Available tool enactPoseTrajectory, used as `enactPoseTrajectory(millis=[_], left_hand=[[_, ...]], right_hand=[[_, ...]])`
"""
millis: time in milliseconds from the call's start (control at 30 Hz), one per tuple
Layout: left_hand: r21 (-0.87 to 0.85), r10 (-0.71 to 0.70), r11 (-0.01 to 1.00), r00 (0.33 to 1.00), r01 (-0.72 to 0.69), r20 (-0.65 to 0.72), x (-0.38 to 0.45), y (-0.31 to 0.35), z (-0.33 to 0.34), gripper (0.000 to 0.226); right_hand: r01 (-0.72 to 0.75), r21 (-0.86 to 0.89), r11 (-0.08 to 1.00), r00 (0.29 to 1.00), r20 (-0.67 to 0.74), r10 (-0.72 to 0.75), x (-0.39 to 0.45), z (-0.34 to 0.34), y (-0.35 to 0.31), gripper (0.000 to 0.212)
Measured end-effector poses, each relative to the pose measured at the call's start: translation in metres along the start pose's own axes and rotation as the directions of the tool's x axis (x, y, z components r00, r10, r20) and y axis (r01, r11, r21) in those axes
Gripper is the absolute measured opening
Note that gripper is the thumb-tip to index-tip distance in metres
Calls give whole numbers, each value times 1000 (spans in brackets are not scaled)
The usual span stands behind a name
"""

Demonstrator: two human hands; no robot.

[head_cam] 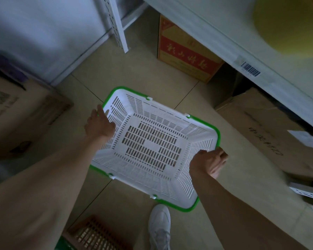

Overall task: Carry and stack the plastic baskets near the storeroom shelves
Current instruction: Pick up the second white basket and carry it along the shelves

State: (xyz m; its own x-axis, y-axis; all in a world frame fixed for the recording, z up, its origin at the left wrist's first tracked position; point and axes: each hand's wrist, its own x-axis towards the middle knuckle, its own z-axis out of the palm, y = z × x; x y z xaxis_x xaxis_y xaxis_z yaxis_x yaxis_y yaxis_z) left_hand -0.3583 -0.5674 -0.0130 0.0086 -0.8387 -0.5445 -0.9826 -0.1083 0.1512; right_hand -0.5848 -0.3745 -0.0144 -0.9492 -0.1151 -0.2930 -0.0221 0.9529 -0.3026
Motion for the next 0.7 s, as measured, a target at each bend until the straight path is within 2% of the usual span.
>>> enactPoseTrajectory(millis=[100,167,300,367,433,533,700], left_hand=[[-13,-6,1000,1000,6,-9,2,1,4,80],[-8,-20,1000,1000,20,-16,2,0,5,79],[-4,-39,999,999,39,-30,-4,-6,8,77],[2,-50,999,998,50,-44,-9,-11,10,75],[-2,-68,998,996,68,-52,-16,-17,13,73],[-38,-125,992,991,123,-53,-28,-29,18,70],[-95,-258,963,966,254,-31,-52,-54,35,49]], right_hand=[[-28,38,999,998,-60,30,2,2,9,40],[-100,12,995,993,-60,100,3,5,19,43],[-360,7,933,928,109,357,8,19,26,40],[-413,75,908,904,157,398,13,23,24,41],[-372,72,925,918,175,356,18,23,22,42],[-225,27,974,954,211,214,25,19,23,42],[-58,-28,998,972,225,62,37,8,16,42]])
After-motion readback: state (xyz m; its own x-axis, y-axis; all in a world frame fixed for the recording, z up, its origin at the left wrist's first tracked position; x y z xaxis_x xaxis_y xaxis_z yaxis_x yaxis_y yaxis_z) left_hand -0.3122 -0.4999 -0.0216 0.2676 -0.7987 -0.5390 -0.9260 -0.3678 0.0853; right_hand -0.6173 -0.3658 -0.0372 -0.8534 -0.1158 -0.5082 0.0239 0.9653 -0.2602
